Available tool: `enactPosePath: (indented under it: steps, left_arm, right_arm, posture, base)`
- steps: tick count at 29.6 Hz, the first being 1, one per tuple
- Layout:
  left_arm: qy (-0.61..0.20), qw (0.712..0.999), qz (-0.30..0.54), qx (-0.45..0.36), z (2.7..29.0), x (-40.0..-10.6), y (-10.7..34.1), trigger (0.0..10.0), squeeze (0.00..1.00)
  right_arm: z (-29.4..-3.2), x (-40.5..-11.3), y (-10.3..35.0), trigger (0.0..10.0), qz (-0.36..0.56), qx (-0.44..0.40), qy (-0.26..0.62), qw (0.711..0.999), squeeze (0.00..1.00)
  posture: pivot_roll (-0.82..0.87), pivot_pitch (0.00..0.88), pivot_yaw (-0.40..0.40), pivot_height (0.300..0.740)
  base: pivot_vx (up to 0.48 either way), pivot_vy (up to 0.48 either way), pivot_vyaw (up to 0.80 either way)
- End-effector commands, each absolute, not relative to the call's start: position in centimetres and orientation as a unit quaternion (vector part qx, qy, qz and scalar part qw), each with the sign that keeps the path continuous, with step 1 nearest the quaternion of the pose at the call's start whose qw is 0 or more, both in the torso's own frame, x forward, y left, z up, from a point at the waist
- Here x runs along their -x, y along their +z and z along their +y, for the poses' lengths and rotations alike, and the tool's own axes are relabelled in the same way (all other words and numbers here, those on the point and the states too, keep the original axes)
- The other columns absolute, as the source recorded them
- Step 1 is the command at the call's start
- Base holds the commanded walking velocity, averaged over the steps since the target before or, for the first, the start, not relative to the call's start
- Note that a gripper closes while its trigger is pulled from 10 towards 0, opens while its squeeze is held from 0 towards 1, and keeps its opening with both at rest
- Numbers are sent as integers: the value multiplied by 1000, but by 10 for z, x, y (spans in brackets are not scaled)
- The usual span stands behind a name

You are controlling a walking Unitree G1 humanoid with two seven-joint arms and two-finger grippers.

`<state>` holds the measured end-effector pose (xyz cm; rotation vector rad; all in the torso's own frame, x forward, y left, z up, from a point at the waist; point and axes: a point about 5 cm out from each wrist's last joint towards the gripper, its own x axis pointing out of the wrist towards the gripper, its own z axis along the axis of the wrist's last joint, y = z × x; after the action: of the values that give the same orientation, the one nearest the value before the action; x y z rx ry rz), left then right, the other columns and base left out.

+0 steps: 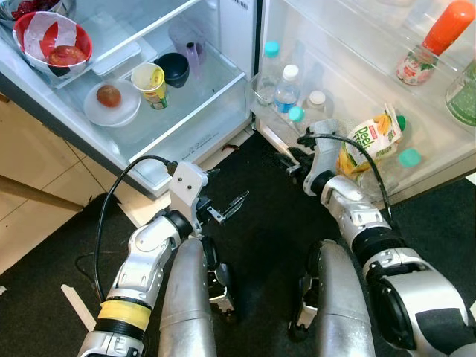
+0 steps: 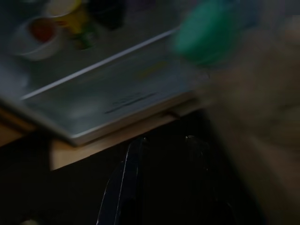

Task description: Restocking fridge

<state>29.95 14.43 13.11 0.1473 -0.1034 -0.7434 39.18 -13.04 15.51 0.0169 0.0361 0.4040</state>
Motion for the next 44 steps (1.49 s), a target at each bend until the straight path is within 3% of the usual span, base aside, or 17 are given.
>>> enactPosePath:
  steps: [1,11,14,15,16,18,19,23,25,28,34,38,44]
  left_arm:
    - [-361,929,-28,-71,149,-293,121,10000,0]
    - [-363,929,-29,-68,147,-294,121,10000,0]
    - [-363,929,-29,-68,146,-293,121,10000,0]
    - [-363,929,-29,-68,146,-293,121,10000,0]
    - [-363,929,-29,-67,145,-293,121,10000,0]
    - [-363,929,-29,-67,145,-293,121,10000,0]
    - [-363,929,-29,-67,145,-292,121,10000,0]
    - [-363,929,-31,-67,146,-289,123,10000,0]
    - [-363,929,-31,-67,146,-289,123,10000,0]
    - [-350,934,-40,-63,151,-288,129,10000,0]
    - [-324,943,-57,-54,159,-288,140,10000,0]
    - [-297,950,-83,-48,165,-292,157,10000,0]
    - [-282,953,-99,-46,168,-295,171,10000,0]
  right_arm:
    - [-141,-390,148,10000,25,-15,173,985,0]
    - [-194,-397,168,10000,-10,-31,44,999,0]
    - [-196,-398,170,10000,-8,-37,43,998,0]
    - [-193,-398,168,10000,-3,-36,60,998,0]
    - [-177,-395,157,10000,32,-27,142,989,0]
    - [-177,-395,157,10000,32,-27,142,989,0]
    - [-167,-392,150,10000,50,-7,191,980,0]
    - [-138,-374,126,10000,107,54,376,919,0]
    - [-138,-374,126,10000,107,54,376,919,0]
    - [-126,-370,126,10000,114,50,430,894,0]
    - [-119,-379,138,10000,87,42,393,915,0]
    - [-120,-390,150,10000,62,27,308,949,0]
    - [-128,-397,156,10000,55,15,230,972,0]
  posture:
    - [109,422,3,591]
    - [102,420,-1,591]
    - [100,418,-3,591]
    - [100,418,-3,591]
    - [100,418,-3,591]
    - [100,418,-3,591]
    - [100,419,-5,591]
    - [103,446,-8,591]
    - [103,446,-8,591]
    - [106,476,-11,591]
    - [115,516,-10,591]
    - [129,542,-4,591]
    - [144,559,2,591]
  base:
    - [0,0,0]
    - [0,0,0]
    - [0,0,0]
    - [0,0,0]
    - [0,0,0]
    - [0,0,0]
    - [0,0,0]
    - [0,0,0]
    - [0,0,0]
    - [0,0,0]
    - [0,0,0]
    - [0,0,0]
    - [0,0,0]
